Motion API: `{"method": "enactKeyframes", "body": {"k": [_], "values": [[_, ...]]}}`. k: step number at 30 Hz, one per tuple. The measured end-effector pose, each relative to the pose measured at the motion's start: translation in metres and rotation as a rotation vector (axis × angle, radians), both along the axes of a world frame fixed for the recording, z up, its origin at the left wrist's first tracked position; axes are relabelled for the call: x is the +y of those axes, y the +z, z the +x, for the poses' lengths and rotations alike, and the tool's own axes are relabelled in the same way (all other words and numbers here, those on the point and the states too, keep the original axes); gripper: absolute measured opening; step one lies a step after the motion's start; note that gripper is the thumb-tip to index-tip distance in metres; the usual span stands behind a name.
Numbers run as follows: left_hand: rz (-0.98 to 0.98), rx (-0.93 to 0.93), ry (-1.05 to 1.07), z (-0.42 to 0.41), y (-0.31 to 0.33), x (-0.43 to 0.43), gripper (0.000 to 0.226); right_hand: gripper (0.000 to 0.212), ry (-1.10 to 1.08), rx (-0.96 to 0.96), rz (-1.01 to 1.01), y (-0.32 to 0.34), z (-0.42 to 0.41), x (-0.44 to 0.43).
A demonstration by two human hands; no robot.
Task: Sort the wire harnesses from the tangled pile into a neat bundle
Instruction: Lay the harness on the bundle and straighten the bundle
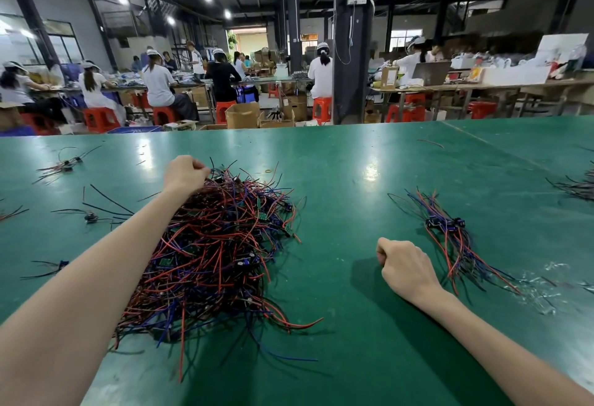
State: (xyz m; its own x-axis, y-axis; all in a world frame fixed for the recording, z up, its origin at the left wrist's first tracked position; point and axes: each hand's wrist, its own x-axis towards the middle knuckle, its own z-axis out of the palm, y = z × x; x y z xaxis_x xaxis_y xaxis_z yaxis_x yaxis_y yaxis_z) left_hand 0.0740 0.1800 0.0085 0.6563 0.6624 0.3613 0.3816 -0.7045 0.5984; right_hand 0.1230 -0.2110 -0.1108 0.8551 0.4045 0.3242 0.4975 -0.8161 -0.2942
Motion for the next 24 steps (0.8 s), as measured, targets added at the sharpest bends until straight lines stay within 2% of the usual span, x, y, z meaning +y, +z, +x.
{"method": "enactKeyframes", "body": {"k": [5,7,10,12,16,19,21,24], "values": [[-0.122,-0.209,-0.026,-0.004,0.013,0.006,0.023,0.022,-0.004,-0.003,-0.007,0.001,-0.001,0.000],[-0.093,-0.252,-0.026,-0.007,0.019,0.006,0.021,0.022,-0.004,-0.001,-0.001,0.001,-0.002,0.000],[0.133,-0.292,-0.001,-0.009,0.031,0.002,0.019,0.022,-0.001,0.003,-0.002,0.001,-0.002,0.000],[0.266,-0.277,-0.063,-0.010,0.044,-0.006,0.016,0.023,-0.001,0.007,0.003,0.001,-0.003,0.000],[0.660,-0.149,-0.200,-0.011,0.069,-0.021,0.016,0.023,-0.012,0.022,0.003,0.002,-0.003,0.000],[0.812,0.058,-0.204,-0.011,0.086,-0.034,0.020,0.023,-0.014,0.030,0.001,0.003,-0.003,0.000],[0.866,-0.006,-0.091,-0.011,0.091,-0.040,0.028,0.024,-0.011,0.032,0.007,0.003,-0.003,-0.001],[0.760,-0.244,-0.010,-0.017,0.099,-0.056,0.025,0.025,-0.007,0.035,0.014,0.003,-0.004,-0.001]]}}
